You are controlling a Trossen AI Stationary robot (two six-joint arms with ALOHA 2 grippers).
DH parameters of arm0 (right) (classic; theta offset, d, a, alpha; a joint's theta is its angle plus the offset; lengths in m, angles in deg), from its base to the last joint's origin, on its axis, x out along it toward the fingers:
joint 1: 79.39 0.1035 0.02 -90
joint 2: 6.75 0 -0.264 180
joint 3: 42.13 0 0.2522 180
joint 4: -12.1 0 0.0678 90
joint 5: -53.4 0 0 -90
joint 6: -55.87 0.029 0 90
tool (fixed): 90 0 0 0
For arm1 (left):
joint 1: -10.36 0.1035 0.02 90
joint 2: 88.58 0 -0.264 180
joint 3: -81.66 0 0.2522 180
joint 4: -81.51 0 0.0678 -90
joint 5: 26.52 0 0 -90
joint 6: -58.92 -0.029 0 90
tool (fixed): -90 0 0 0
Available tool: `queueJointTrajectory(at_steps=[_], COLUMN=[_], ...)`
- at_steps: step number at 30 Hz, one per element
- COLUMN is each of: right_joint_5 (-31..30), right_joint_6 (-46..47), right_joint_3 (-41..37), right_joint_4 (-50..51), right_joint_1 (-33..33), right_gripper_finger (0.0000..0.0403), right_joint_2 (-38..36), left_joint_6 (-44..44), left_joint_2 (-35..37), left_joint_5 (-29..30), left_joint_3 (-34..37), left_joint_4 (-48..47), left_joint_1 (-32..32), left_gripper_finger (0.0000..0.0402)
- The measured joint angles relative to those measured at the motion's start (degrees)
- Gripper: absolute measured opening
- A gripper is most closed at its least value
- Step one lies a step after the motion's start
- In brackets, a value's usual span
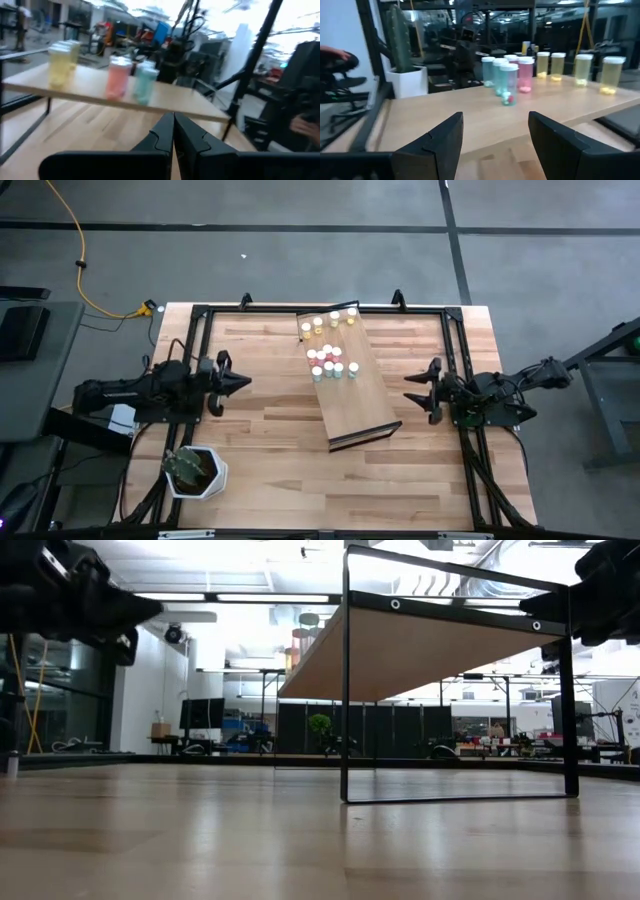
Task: Pick and place medicine bottles onto shelf by color
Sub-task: Return to Home Position
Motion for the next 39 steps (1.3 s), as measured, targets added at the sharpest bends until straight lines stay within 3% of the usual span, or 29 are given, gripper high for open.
queueJointTrajectory(at_steps=[6, 14, 22, 39], right_joint_5=[-0.25, -0.25, -0.15, 0.08], right_joint_6=[-2.31, 6.51, 12.33, 12.62], right_joint_3=[-0.02, -0.02, -0.04, -0.07], right_joint_4=[-0.07, -0.11, -0.43, -0.11], right_joint_1=[-0.87, -0.87, -0.98, -5.22], right_gripper_finger=[0.0216, 0.0216, 0.0216, 0.0216], right_joint_2=[0.01, 0.01, -0.75, -0.28], left_joint_6=[0.00, 0.00, 0.00, 0.01], left_joint_2=[0.08, 0.04, 0.04, 0.04], left_joint_5=[0.00, 0.48, 0.06, 0.02], left_joint_3=[-0.02, -0.01, -0.03, -0.03], left_joint_4=[-2.75, -3.18, -2.71, -2.72], left_joint_1=[-5.08, -9.05, -9.47, -11.94], left_gripper_finger=[0.0001, 0.0001, 0.0001, 0.0001])
